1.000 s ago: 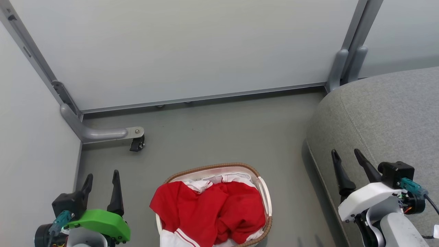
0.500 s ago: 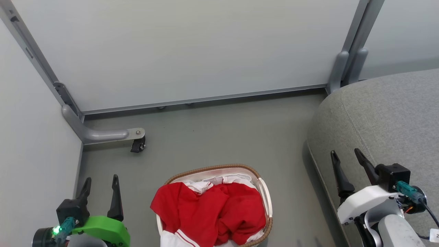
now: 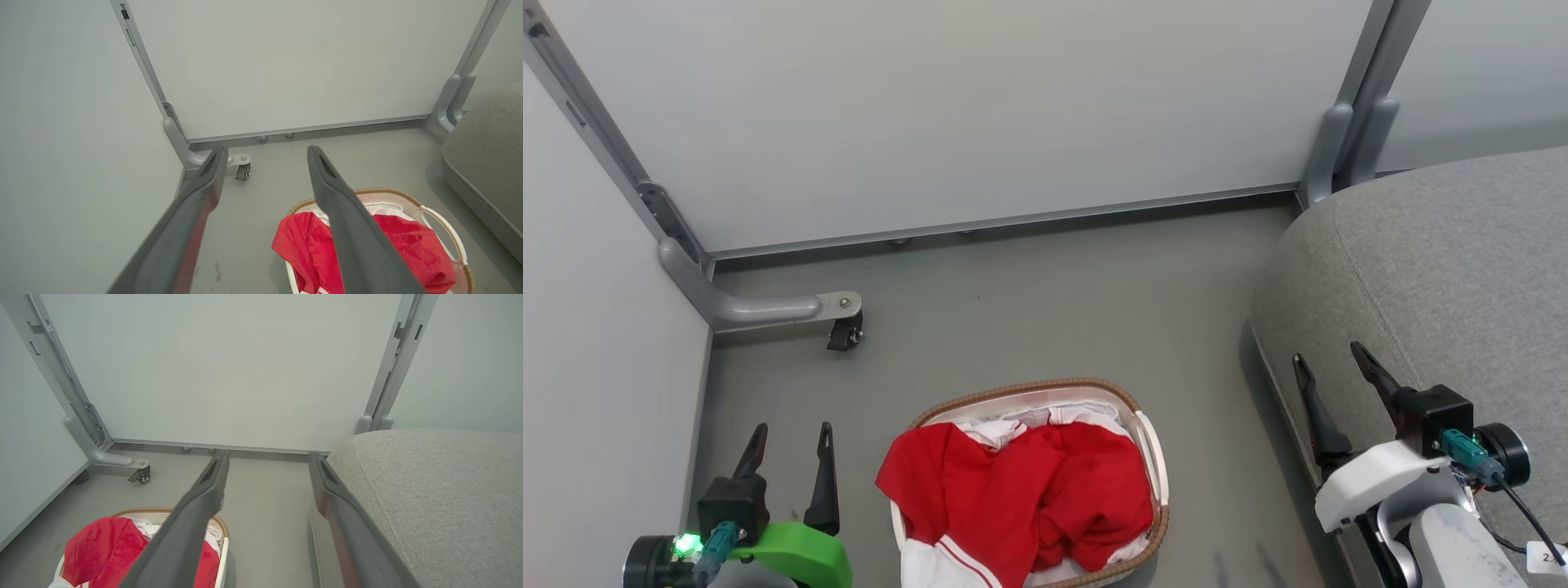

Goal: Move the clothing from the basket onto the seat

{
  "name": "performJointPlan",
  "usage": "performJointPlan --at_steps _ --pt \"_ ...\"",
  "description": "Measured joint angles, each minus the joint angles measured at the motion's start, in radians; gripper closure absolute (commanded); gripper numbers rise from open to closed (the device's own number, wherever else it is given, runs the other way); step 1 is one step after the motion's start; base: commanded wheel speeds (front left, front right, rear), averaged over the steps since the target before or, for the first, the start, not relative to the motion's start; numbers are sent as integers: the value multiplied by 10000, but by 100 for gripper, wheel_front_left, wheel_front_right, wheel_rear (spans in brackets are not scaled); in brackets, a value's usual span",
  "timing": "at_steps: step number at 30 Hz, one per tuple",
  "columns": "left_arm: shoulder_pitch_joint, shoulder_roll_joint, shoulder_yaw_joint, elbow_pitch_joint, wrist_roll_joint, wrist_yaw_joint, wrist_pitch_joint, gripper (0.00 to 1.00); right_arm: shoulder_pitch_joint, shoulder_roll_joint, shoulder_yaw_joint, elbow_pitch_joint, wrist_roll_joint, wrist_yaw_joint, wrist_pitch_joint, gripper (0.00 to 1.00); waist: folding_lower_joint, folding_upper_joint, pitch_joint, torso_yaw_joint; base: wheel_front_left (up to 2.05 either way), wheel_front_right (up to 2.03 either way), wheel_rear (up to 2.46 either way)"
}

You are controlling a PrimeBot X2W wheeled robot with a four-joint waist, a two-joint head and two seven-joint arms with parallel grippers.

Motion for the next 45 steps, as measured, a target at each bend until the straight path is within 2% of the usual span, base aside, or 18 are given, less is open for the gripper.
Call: performJointPlan --at_steps 10,26,34,45 --pt "-1017 -144 -219 88 713 -211 -176 0 -949 102 207 -614 -773 2 -178 0 0 0 1097 -239 0 0 0" --pt "-2847 -192 -604 405 665 -341 -192 0 -2649 512 581 -1636 -851 4 -190 0 1 0 3724 -1014 0 0 0" --pt "-3747 113 -970 702 593 -345 -192 0 -3302 598 836 -1992 -775 4 -190 0 1 0 5028 -1527 0 0 0" --pt "-4681 708 -1724 1388 180 -355 -192 0 -3934 608 1273 -2397 25 4 -190 0 2 0 6606 -2211 0 0 0"
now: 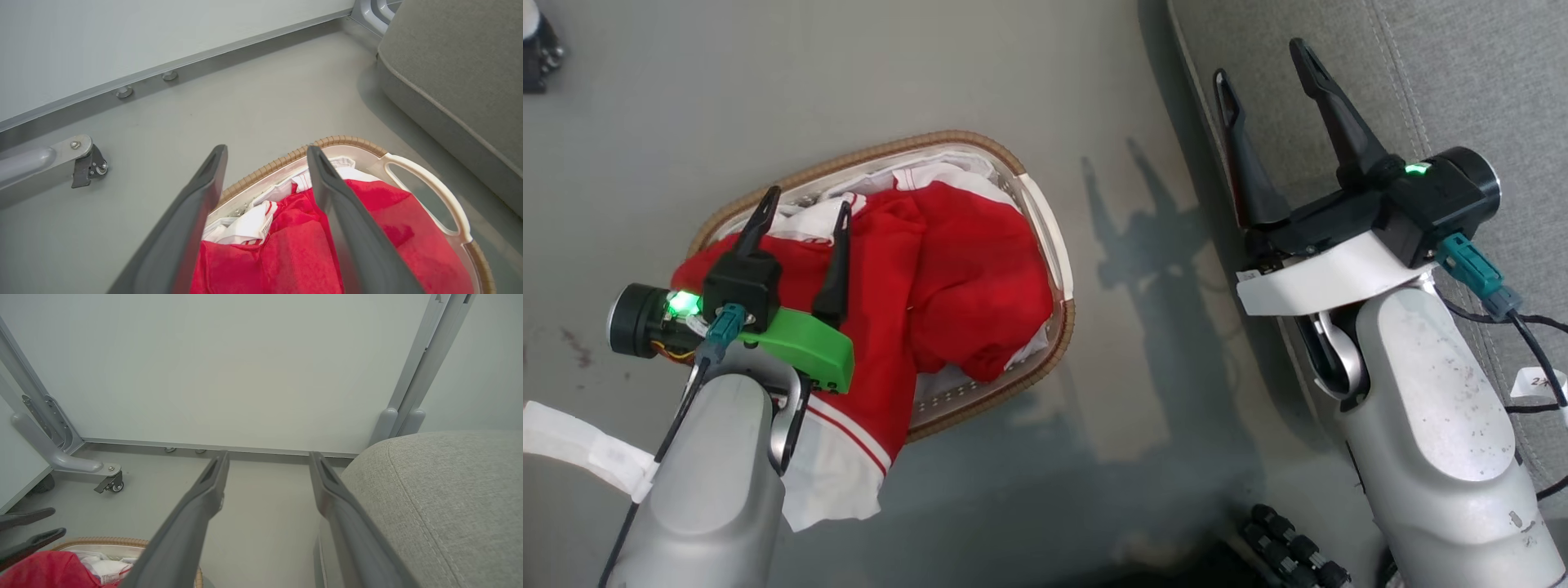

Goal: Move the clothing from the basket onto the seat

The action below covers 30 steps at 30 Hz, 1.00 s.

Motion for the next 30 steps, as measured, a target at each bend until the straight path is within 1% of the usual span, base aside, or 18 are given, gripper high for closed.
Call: performJointPlan --at_steps 6,7,11,15,17,24,30 --pt "-337 228 -414 476 -146 0 0 0 -219 2 173 -253 290 0 0 0 0 0 744 -328 0 0 0" --pt "-425 291 -619 600 -217 0 0 0 -255 4 207 -320 314 0 0 0 0 0 871 -385 0 0 0" --pt "-561 539 -913 1055 -328 -2 0 0 -327 8 343 -512 489 0 0 0 -1 0 1304 -598 0 0 0" --pt "-772 681 -993 1732 -456 -2 0 0 -326 6 504 -606 627 0 0 0 -1 0 1641 -802 0 0 0" --pt "-857 675 -993 2111 -813 -2 0 0 -324 10 591 -623 665 0 0 0 -1 0 1795 -902 0 0 0" --pt "-1340 834 -1547 3267 -1340 -2 0 0 -271 12 696 -625 823 0 0 0 -1 0 2145 -1114 0 0 0" --pt "-1739 846 -2033 4316 -1714 -2 -2 0 -184 12 809 -635 922 0 0 0 -1 0 2234 -1175 0 0 0"
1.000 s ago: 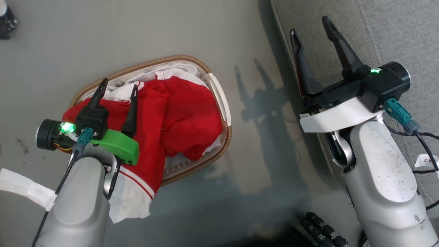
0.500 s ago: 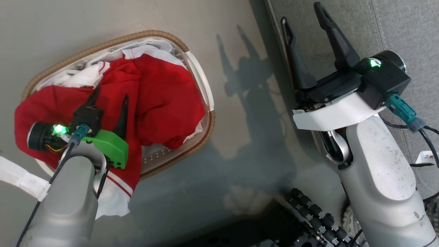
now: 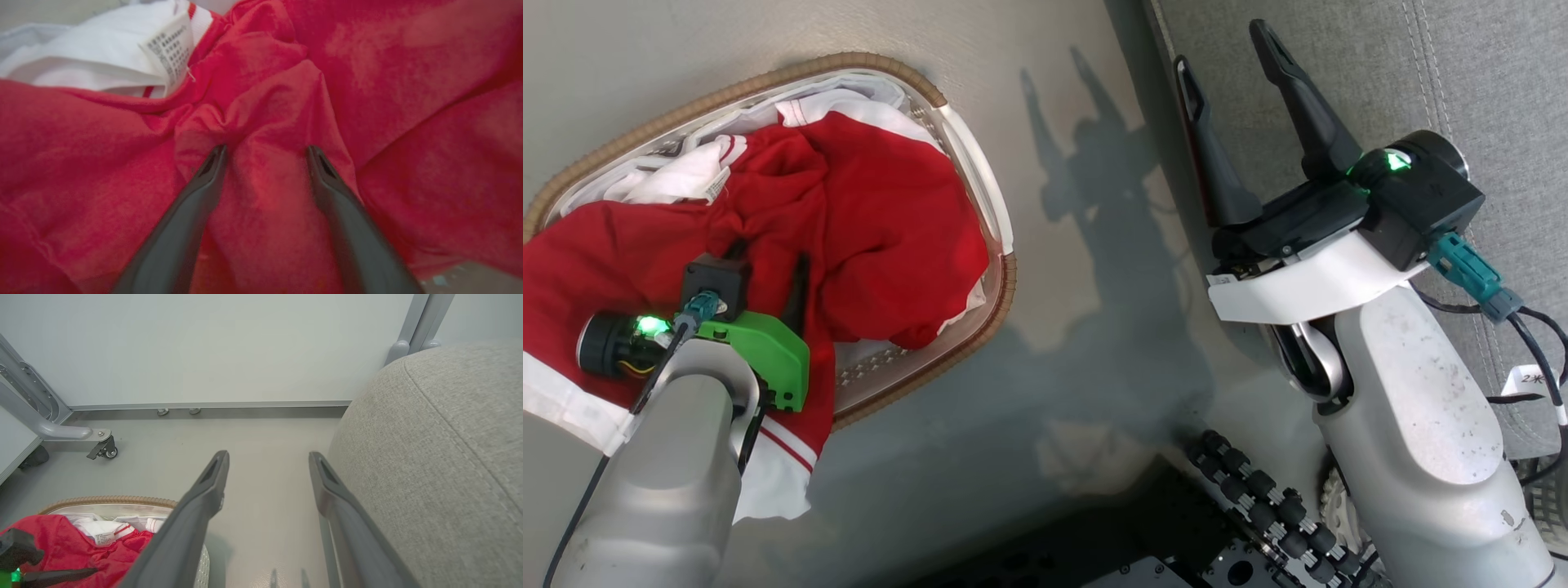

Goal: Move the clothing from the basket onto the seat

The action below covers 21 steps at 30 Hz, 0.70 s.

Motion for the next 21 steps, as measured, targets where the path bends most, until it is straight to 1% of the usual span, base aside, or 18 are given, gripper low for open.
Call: performJointPlan --at_steps 5,12,17,18,19,20,21 --pt "-273 -4 -362 740 -267 0 -4 0 71 2 86 -25 115 0 0 0 0 0 45 -53 0 0 0" --pt "-791 -48 -740 1942 -261 0 6 0 89 2 102 -88 194 0 0 0 0 0 119 -121 0 0 0" --pt "-1090 -161 -838 2485 -234 52 82 0 115 0 71 -96 334 0 0 0 -1 0 114 -132 0 0 0" --pt "-1127 -186 -838 2552 -244 61 96 35 115 2 73 -96 345 0 0 0 -1 0 106 -129 0 0 0" --pt "-1154 -199 -844 2594 -261 69 125 73 114 2 73 -96 385 0 0 0 0 0 97 -126 0 0 0" --pt "-1183 -207 -857 2656 -261 69 171 100 113 2 67 -94 424 0 0 0 -1 0 83 -123 0 0 0" --pt "-1204 -219 -865 2709 -268 69 180 100 110 2 58 -84 431 0 0 0 0 0 65 -118 0 0 0"
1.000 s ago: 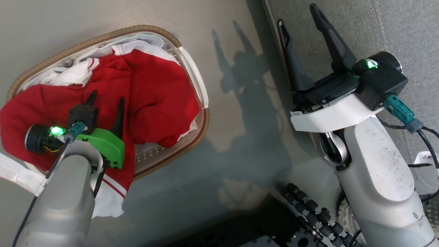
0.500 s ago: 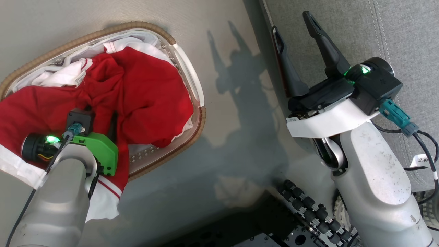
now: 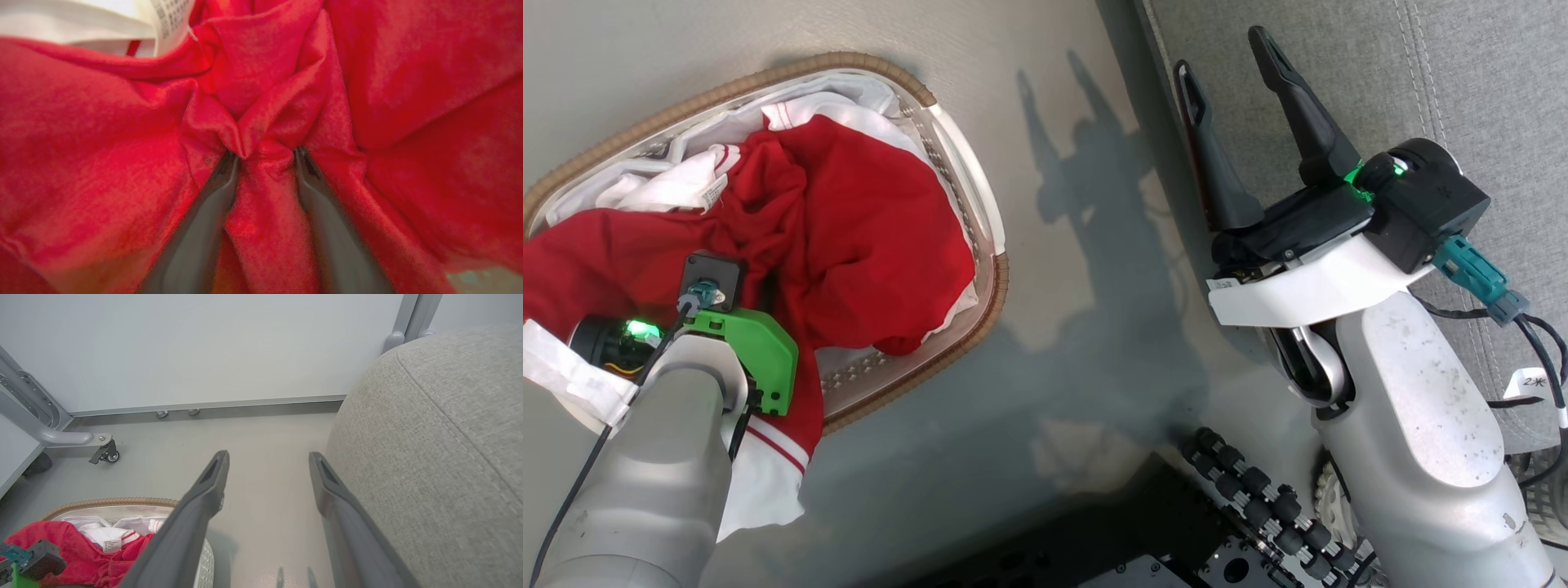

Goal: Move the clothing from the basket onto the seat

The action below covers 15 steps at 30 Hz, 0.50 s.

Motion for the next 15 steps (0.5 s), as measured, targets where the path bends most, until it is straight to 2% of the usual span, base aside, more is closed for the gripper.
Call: performJointPlan --at_steps 9,15 --pt "92 -144 19 75 -186 61 -105 100 -12 2 31 249 -71 0 0 0 0 0 -495 70 0 0 0" --pt "676 -255 211 -963 -245 165 -161 100 158 4 15 476 -228 0 0 0 0 0 -1137 166 0 0 0"
